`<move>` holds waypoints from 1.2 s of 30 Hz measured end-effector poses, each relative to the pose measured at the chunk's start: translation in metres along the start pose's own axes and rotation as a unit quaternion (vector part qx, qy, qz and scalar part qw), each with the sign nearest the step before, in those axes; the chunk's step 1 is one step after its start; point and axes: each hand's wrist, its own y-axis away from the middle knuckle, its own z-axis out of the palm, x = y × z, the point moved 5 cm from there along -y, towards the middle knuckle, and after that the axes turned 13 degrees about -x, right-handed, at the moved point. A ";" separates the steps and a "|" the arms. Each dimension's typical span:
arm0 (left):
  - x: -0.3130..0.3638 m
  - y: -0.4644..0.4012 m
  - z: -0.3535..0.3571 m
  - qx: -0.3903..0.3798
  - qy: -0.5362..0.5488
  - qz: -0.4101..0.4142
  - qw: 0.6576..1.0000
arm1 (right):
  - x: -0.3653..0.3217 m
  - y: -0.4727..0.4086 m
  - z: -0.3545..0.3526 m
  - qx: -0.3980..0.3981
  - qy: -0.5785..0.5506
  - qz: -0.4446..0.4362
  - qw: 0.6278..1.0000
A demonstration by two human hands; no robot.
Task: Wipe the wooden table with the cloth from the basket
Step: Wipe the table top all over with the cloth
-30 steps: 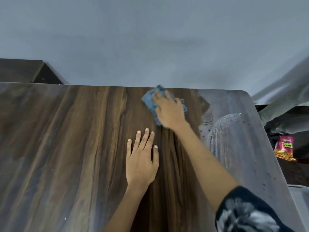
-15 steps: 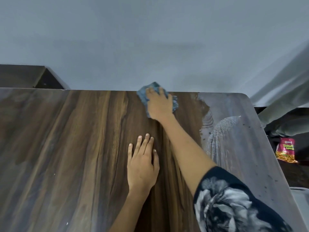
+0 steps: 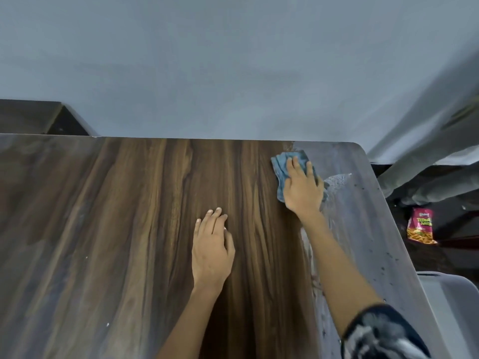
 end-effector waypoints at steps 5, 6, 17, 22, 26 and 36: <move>-0.004 0.019 0.000 -0.023 -0.003 0.016 1.000 | -0.047 0.037 0.026 -0.045 0.036 -0.155 0.986; -0.005 0.023 0.001 -0.028 -0.007 0.021 0.999 | -0.049 0.063 0.033 -0.049 0.035 -0.187 0.981; -0.015 0.077 0.008 -0.044 -0.062 0.016 0.997 | 0.028 0.107 0.026 -0.053 0.009 -0.007 0.999; -0.016 0.099 0.007 -0.059 -0.077 0.013 0.995 | -0.037 0.119 0.039 -0.059 0.011 -0.118 0.991; -0.018 0.114 0.006 -0.074 -0.080 0.021 0.994 | -0.044 0.215 0.079 -0.096 0.037 -0.212 0.972; -0.027 0.159 0.011 -0.079 -0.089 0.010 0.993 | 0.032 0.182 0.041 -0.054 -0.006 0.006 0.998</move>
